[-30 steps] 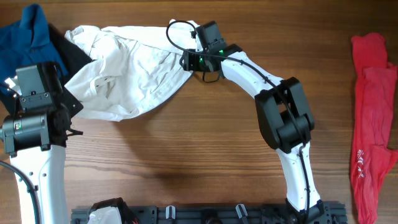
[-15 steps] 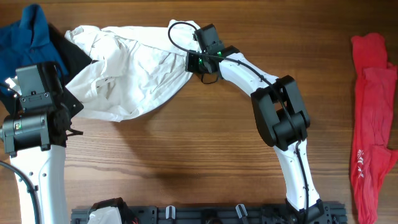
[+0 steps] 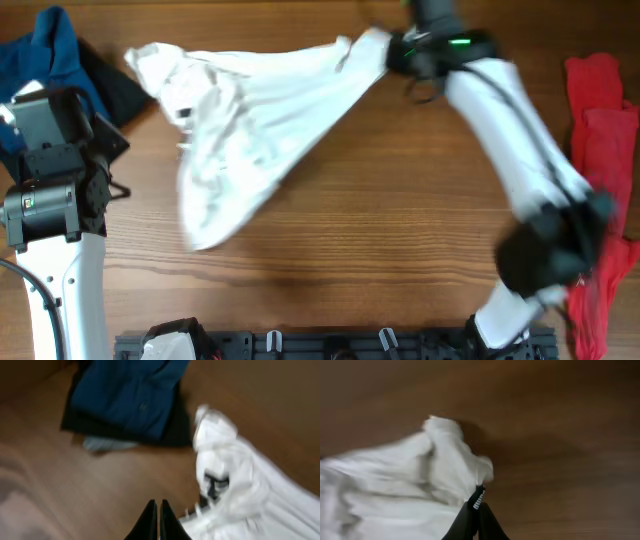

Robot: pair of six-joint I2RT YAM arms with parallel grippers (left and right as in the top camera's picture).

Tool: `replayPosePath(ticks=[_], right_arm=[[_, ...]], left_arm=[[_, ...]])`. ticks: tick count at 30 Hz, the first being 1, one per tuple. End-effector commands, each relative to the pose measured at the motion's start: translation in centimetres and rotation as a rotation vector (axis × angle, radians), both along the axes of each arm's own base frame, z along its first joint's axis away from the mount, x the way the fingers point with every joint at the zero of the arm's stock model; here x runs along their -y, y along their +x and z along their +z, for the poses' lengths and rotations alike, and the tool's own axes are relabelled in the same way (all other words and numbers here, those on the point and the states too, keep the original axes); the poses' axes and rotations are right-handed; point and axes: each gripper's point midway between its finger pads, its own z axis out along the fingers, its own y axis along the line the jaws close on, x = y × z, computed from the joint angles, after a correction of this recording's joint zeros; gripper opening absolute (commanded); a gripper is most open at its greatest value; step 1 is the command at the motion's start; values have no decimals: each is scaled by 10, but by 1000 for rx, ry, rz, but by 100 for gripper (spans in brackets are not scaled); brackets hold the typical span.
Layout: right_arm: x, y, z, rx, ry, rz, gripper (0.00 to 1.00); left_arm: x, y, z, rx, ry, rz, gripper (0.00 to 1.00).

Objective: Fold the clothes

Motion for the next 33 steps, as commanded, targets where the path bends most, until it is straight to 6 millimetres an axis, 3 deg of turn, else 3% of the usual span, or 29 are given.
replayPosePath(ticks=[1,3,7,12,14,17,23,28,31,33], right_arm=[[55,-30,65,94,-41,-105,4],[72,-53,58,12,-65,-128,5],[92,-86,20,-183,-153,-175,4],[104,-93,-24,-310,-234,-200,4],[104,-94,-32,-337,-244,-201,5],[106,-93,-36,-343,-242,-230,4],[142,-97,-29,-330,-334,-372,4],[177,-106,-29,-357,-321,-484,4],[186,-107,-30,-365,-301,-500,4],[190,-108,-30,-366,-304,-501,4]], left_arm=[[15,19,15,107,-70,-77,4],[21,17,10,84,-100,-102,4],[50,2,-19,-40,-238,-196,4],[103,-9,-54,-194,-458,-354,4],[118,-10,-65,-244,-486,-395,4],[142,-10,-81,-321,-494,-461,8],[206,-14,-122,-513,-489,-625,42],[254,-22,-168,-686,-464,-736,54],[279,-29,-192,-761,-444,-793,64],[293,-35,-205,-802,-435,-827,66]])
